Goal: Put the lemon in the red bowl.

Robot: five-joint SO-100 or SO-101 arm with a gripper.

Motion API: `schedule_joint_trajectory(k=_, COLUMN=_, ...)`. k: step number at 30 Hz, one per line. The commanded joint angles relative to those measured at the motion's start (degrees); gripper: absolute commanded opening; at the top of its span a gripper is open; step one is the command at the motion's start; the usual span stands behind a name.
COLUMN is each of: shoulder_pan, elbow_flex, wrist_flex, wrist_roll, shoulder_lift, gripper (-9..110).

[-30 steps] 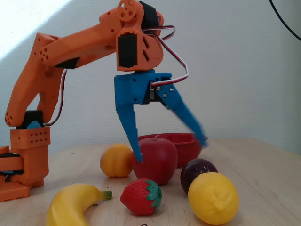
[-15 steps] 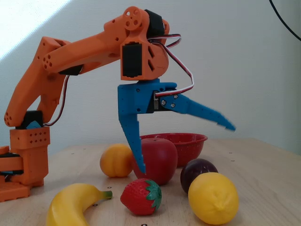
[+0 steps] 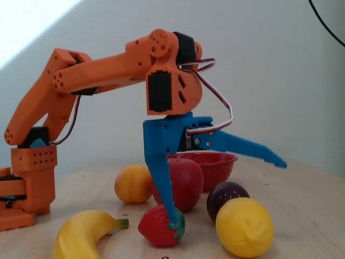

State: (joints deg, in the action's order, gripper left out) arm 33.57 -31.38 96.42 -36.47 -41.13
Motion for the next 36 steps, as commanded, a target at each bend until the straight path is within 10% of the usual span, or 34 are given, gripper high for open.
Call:
schedule_joint_trajectory(k=1, shoulder_pan=0.00, elbow_flex=5.80, wrist_flex=-1.67, wrist_roll=1.76, shoulder_lift=-2.64, gripper=69)
schedule_joint_trajectory(k=36, shoulder_pan=-4.31, elbow_flex=10.55, wrist_flex=-9.40, wrist_roll=4.13, shoulder_lift=7.12, gripper=69)
